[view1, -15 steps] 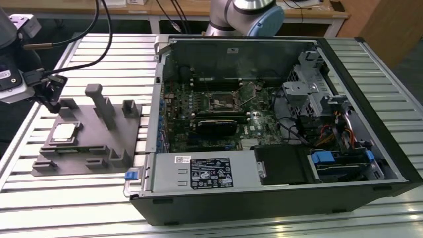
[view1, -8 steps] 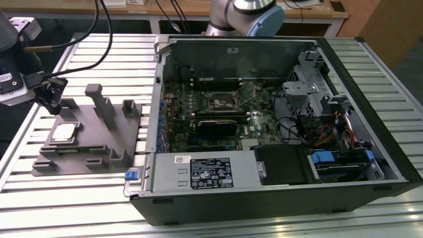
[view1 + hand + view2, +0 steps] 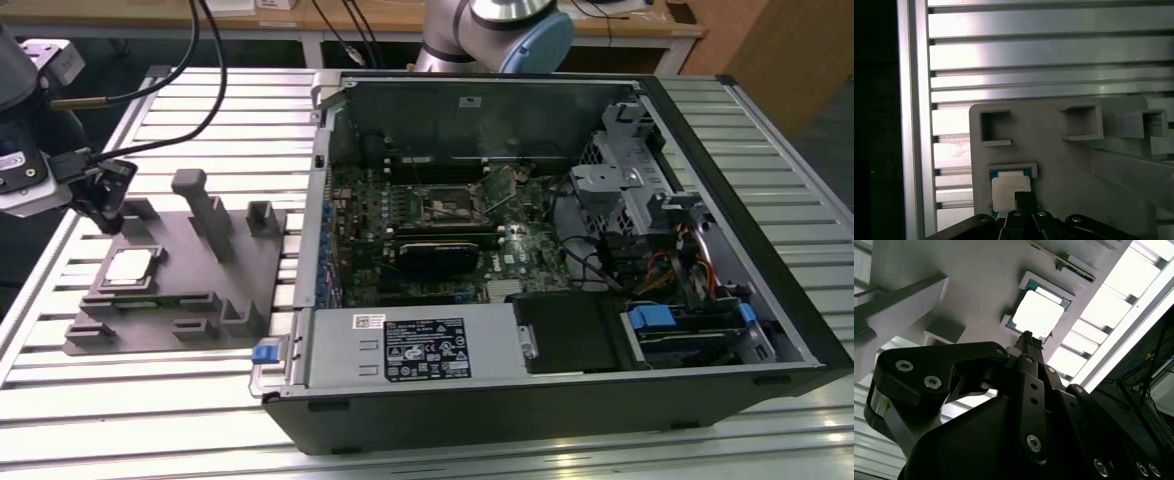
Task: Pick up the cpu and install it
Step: 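Pick up the cpu and move it towards the insertion slot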
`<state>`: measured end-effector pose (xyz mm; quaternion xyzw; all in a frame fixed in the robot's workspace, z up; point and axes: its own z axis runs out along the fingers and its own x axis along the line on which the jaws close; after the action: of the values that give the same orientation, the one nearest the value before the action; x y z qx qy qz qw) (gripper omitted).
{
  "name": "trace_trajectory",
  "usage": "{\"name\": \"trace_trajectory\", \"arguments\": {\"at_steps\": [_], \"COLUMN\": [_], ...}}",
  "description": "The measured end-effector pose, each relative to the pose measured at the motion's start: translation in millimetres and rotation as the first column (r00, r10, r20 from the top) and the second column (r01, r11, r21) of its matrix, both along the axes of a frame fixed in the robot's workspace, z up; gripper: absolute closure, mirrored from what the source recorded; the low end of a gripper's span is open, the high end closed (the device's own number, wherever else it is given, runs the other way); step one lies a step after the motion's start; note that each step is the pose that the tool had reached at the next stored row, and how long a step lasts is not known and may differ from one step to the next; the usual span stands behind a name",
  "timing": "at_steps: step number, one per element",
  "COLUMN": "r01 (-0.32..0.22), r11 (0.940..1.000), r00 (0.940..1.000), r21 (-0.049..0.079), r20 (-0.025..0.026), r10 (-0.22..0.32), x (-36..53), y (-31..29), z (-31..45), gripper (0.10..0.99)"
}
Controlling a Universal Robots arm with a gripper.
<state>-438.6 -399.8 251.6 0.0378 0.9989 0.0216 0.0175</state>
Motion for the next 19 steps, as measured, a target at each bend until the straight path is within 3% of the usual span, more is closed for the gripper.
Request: {"name": "trace_trajectory", "arguments": {"at_steps": [11, 19], "r01": [0.0, 0.0], "r11": [1.0, 1.0], "r00": [1.0, 1.0], "r21": [0.0, 0.0], "r20": [0.0002, 0.0], "r10": [0.0, 0.0], "x": [-2.0, -2.8], "y": [-1.5, -6.7], "z": [-7.5, -14.3], "gripper": [0.98, 0.98]}}
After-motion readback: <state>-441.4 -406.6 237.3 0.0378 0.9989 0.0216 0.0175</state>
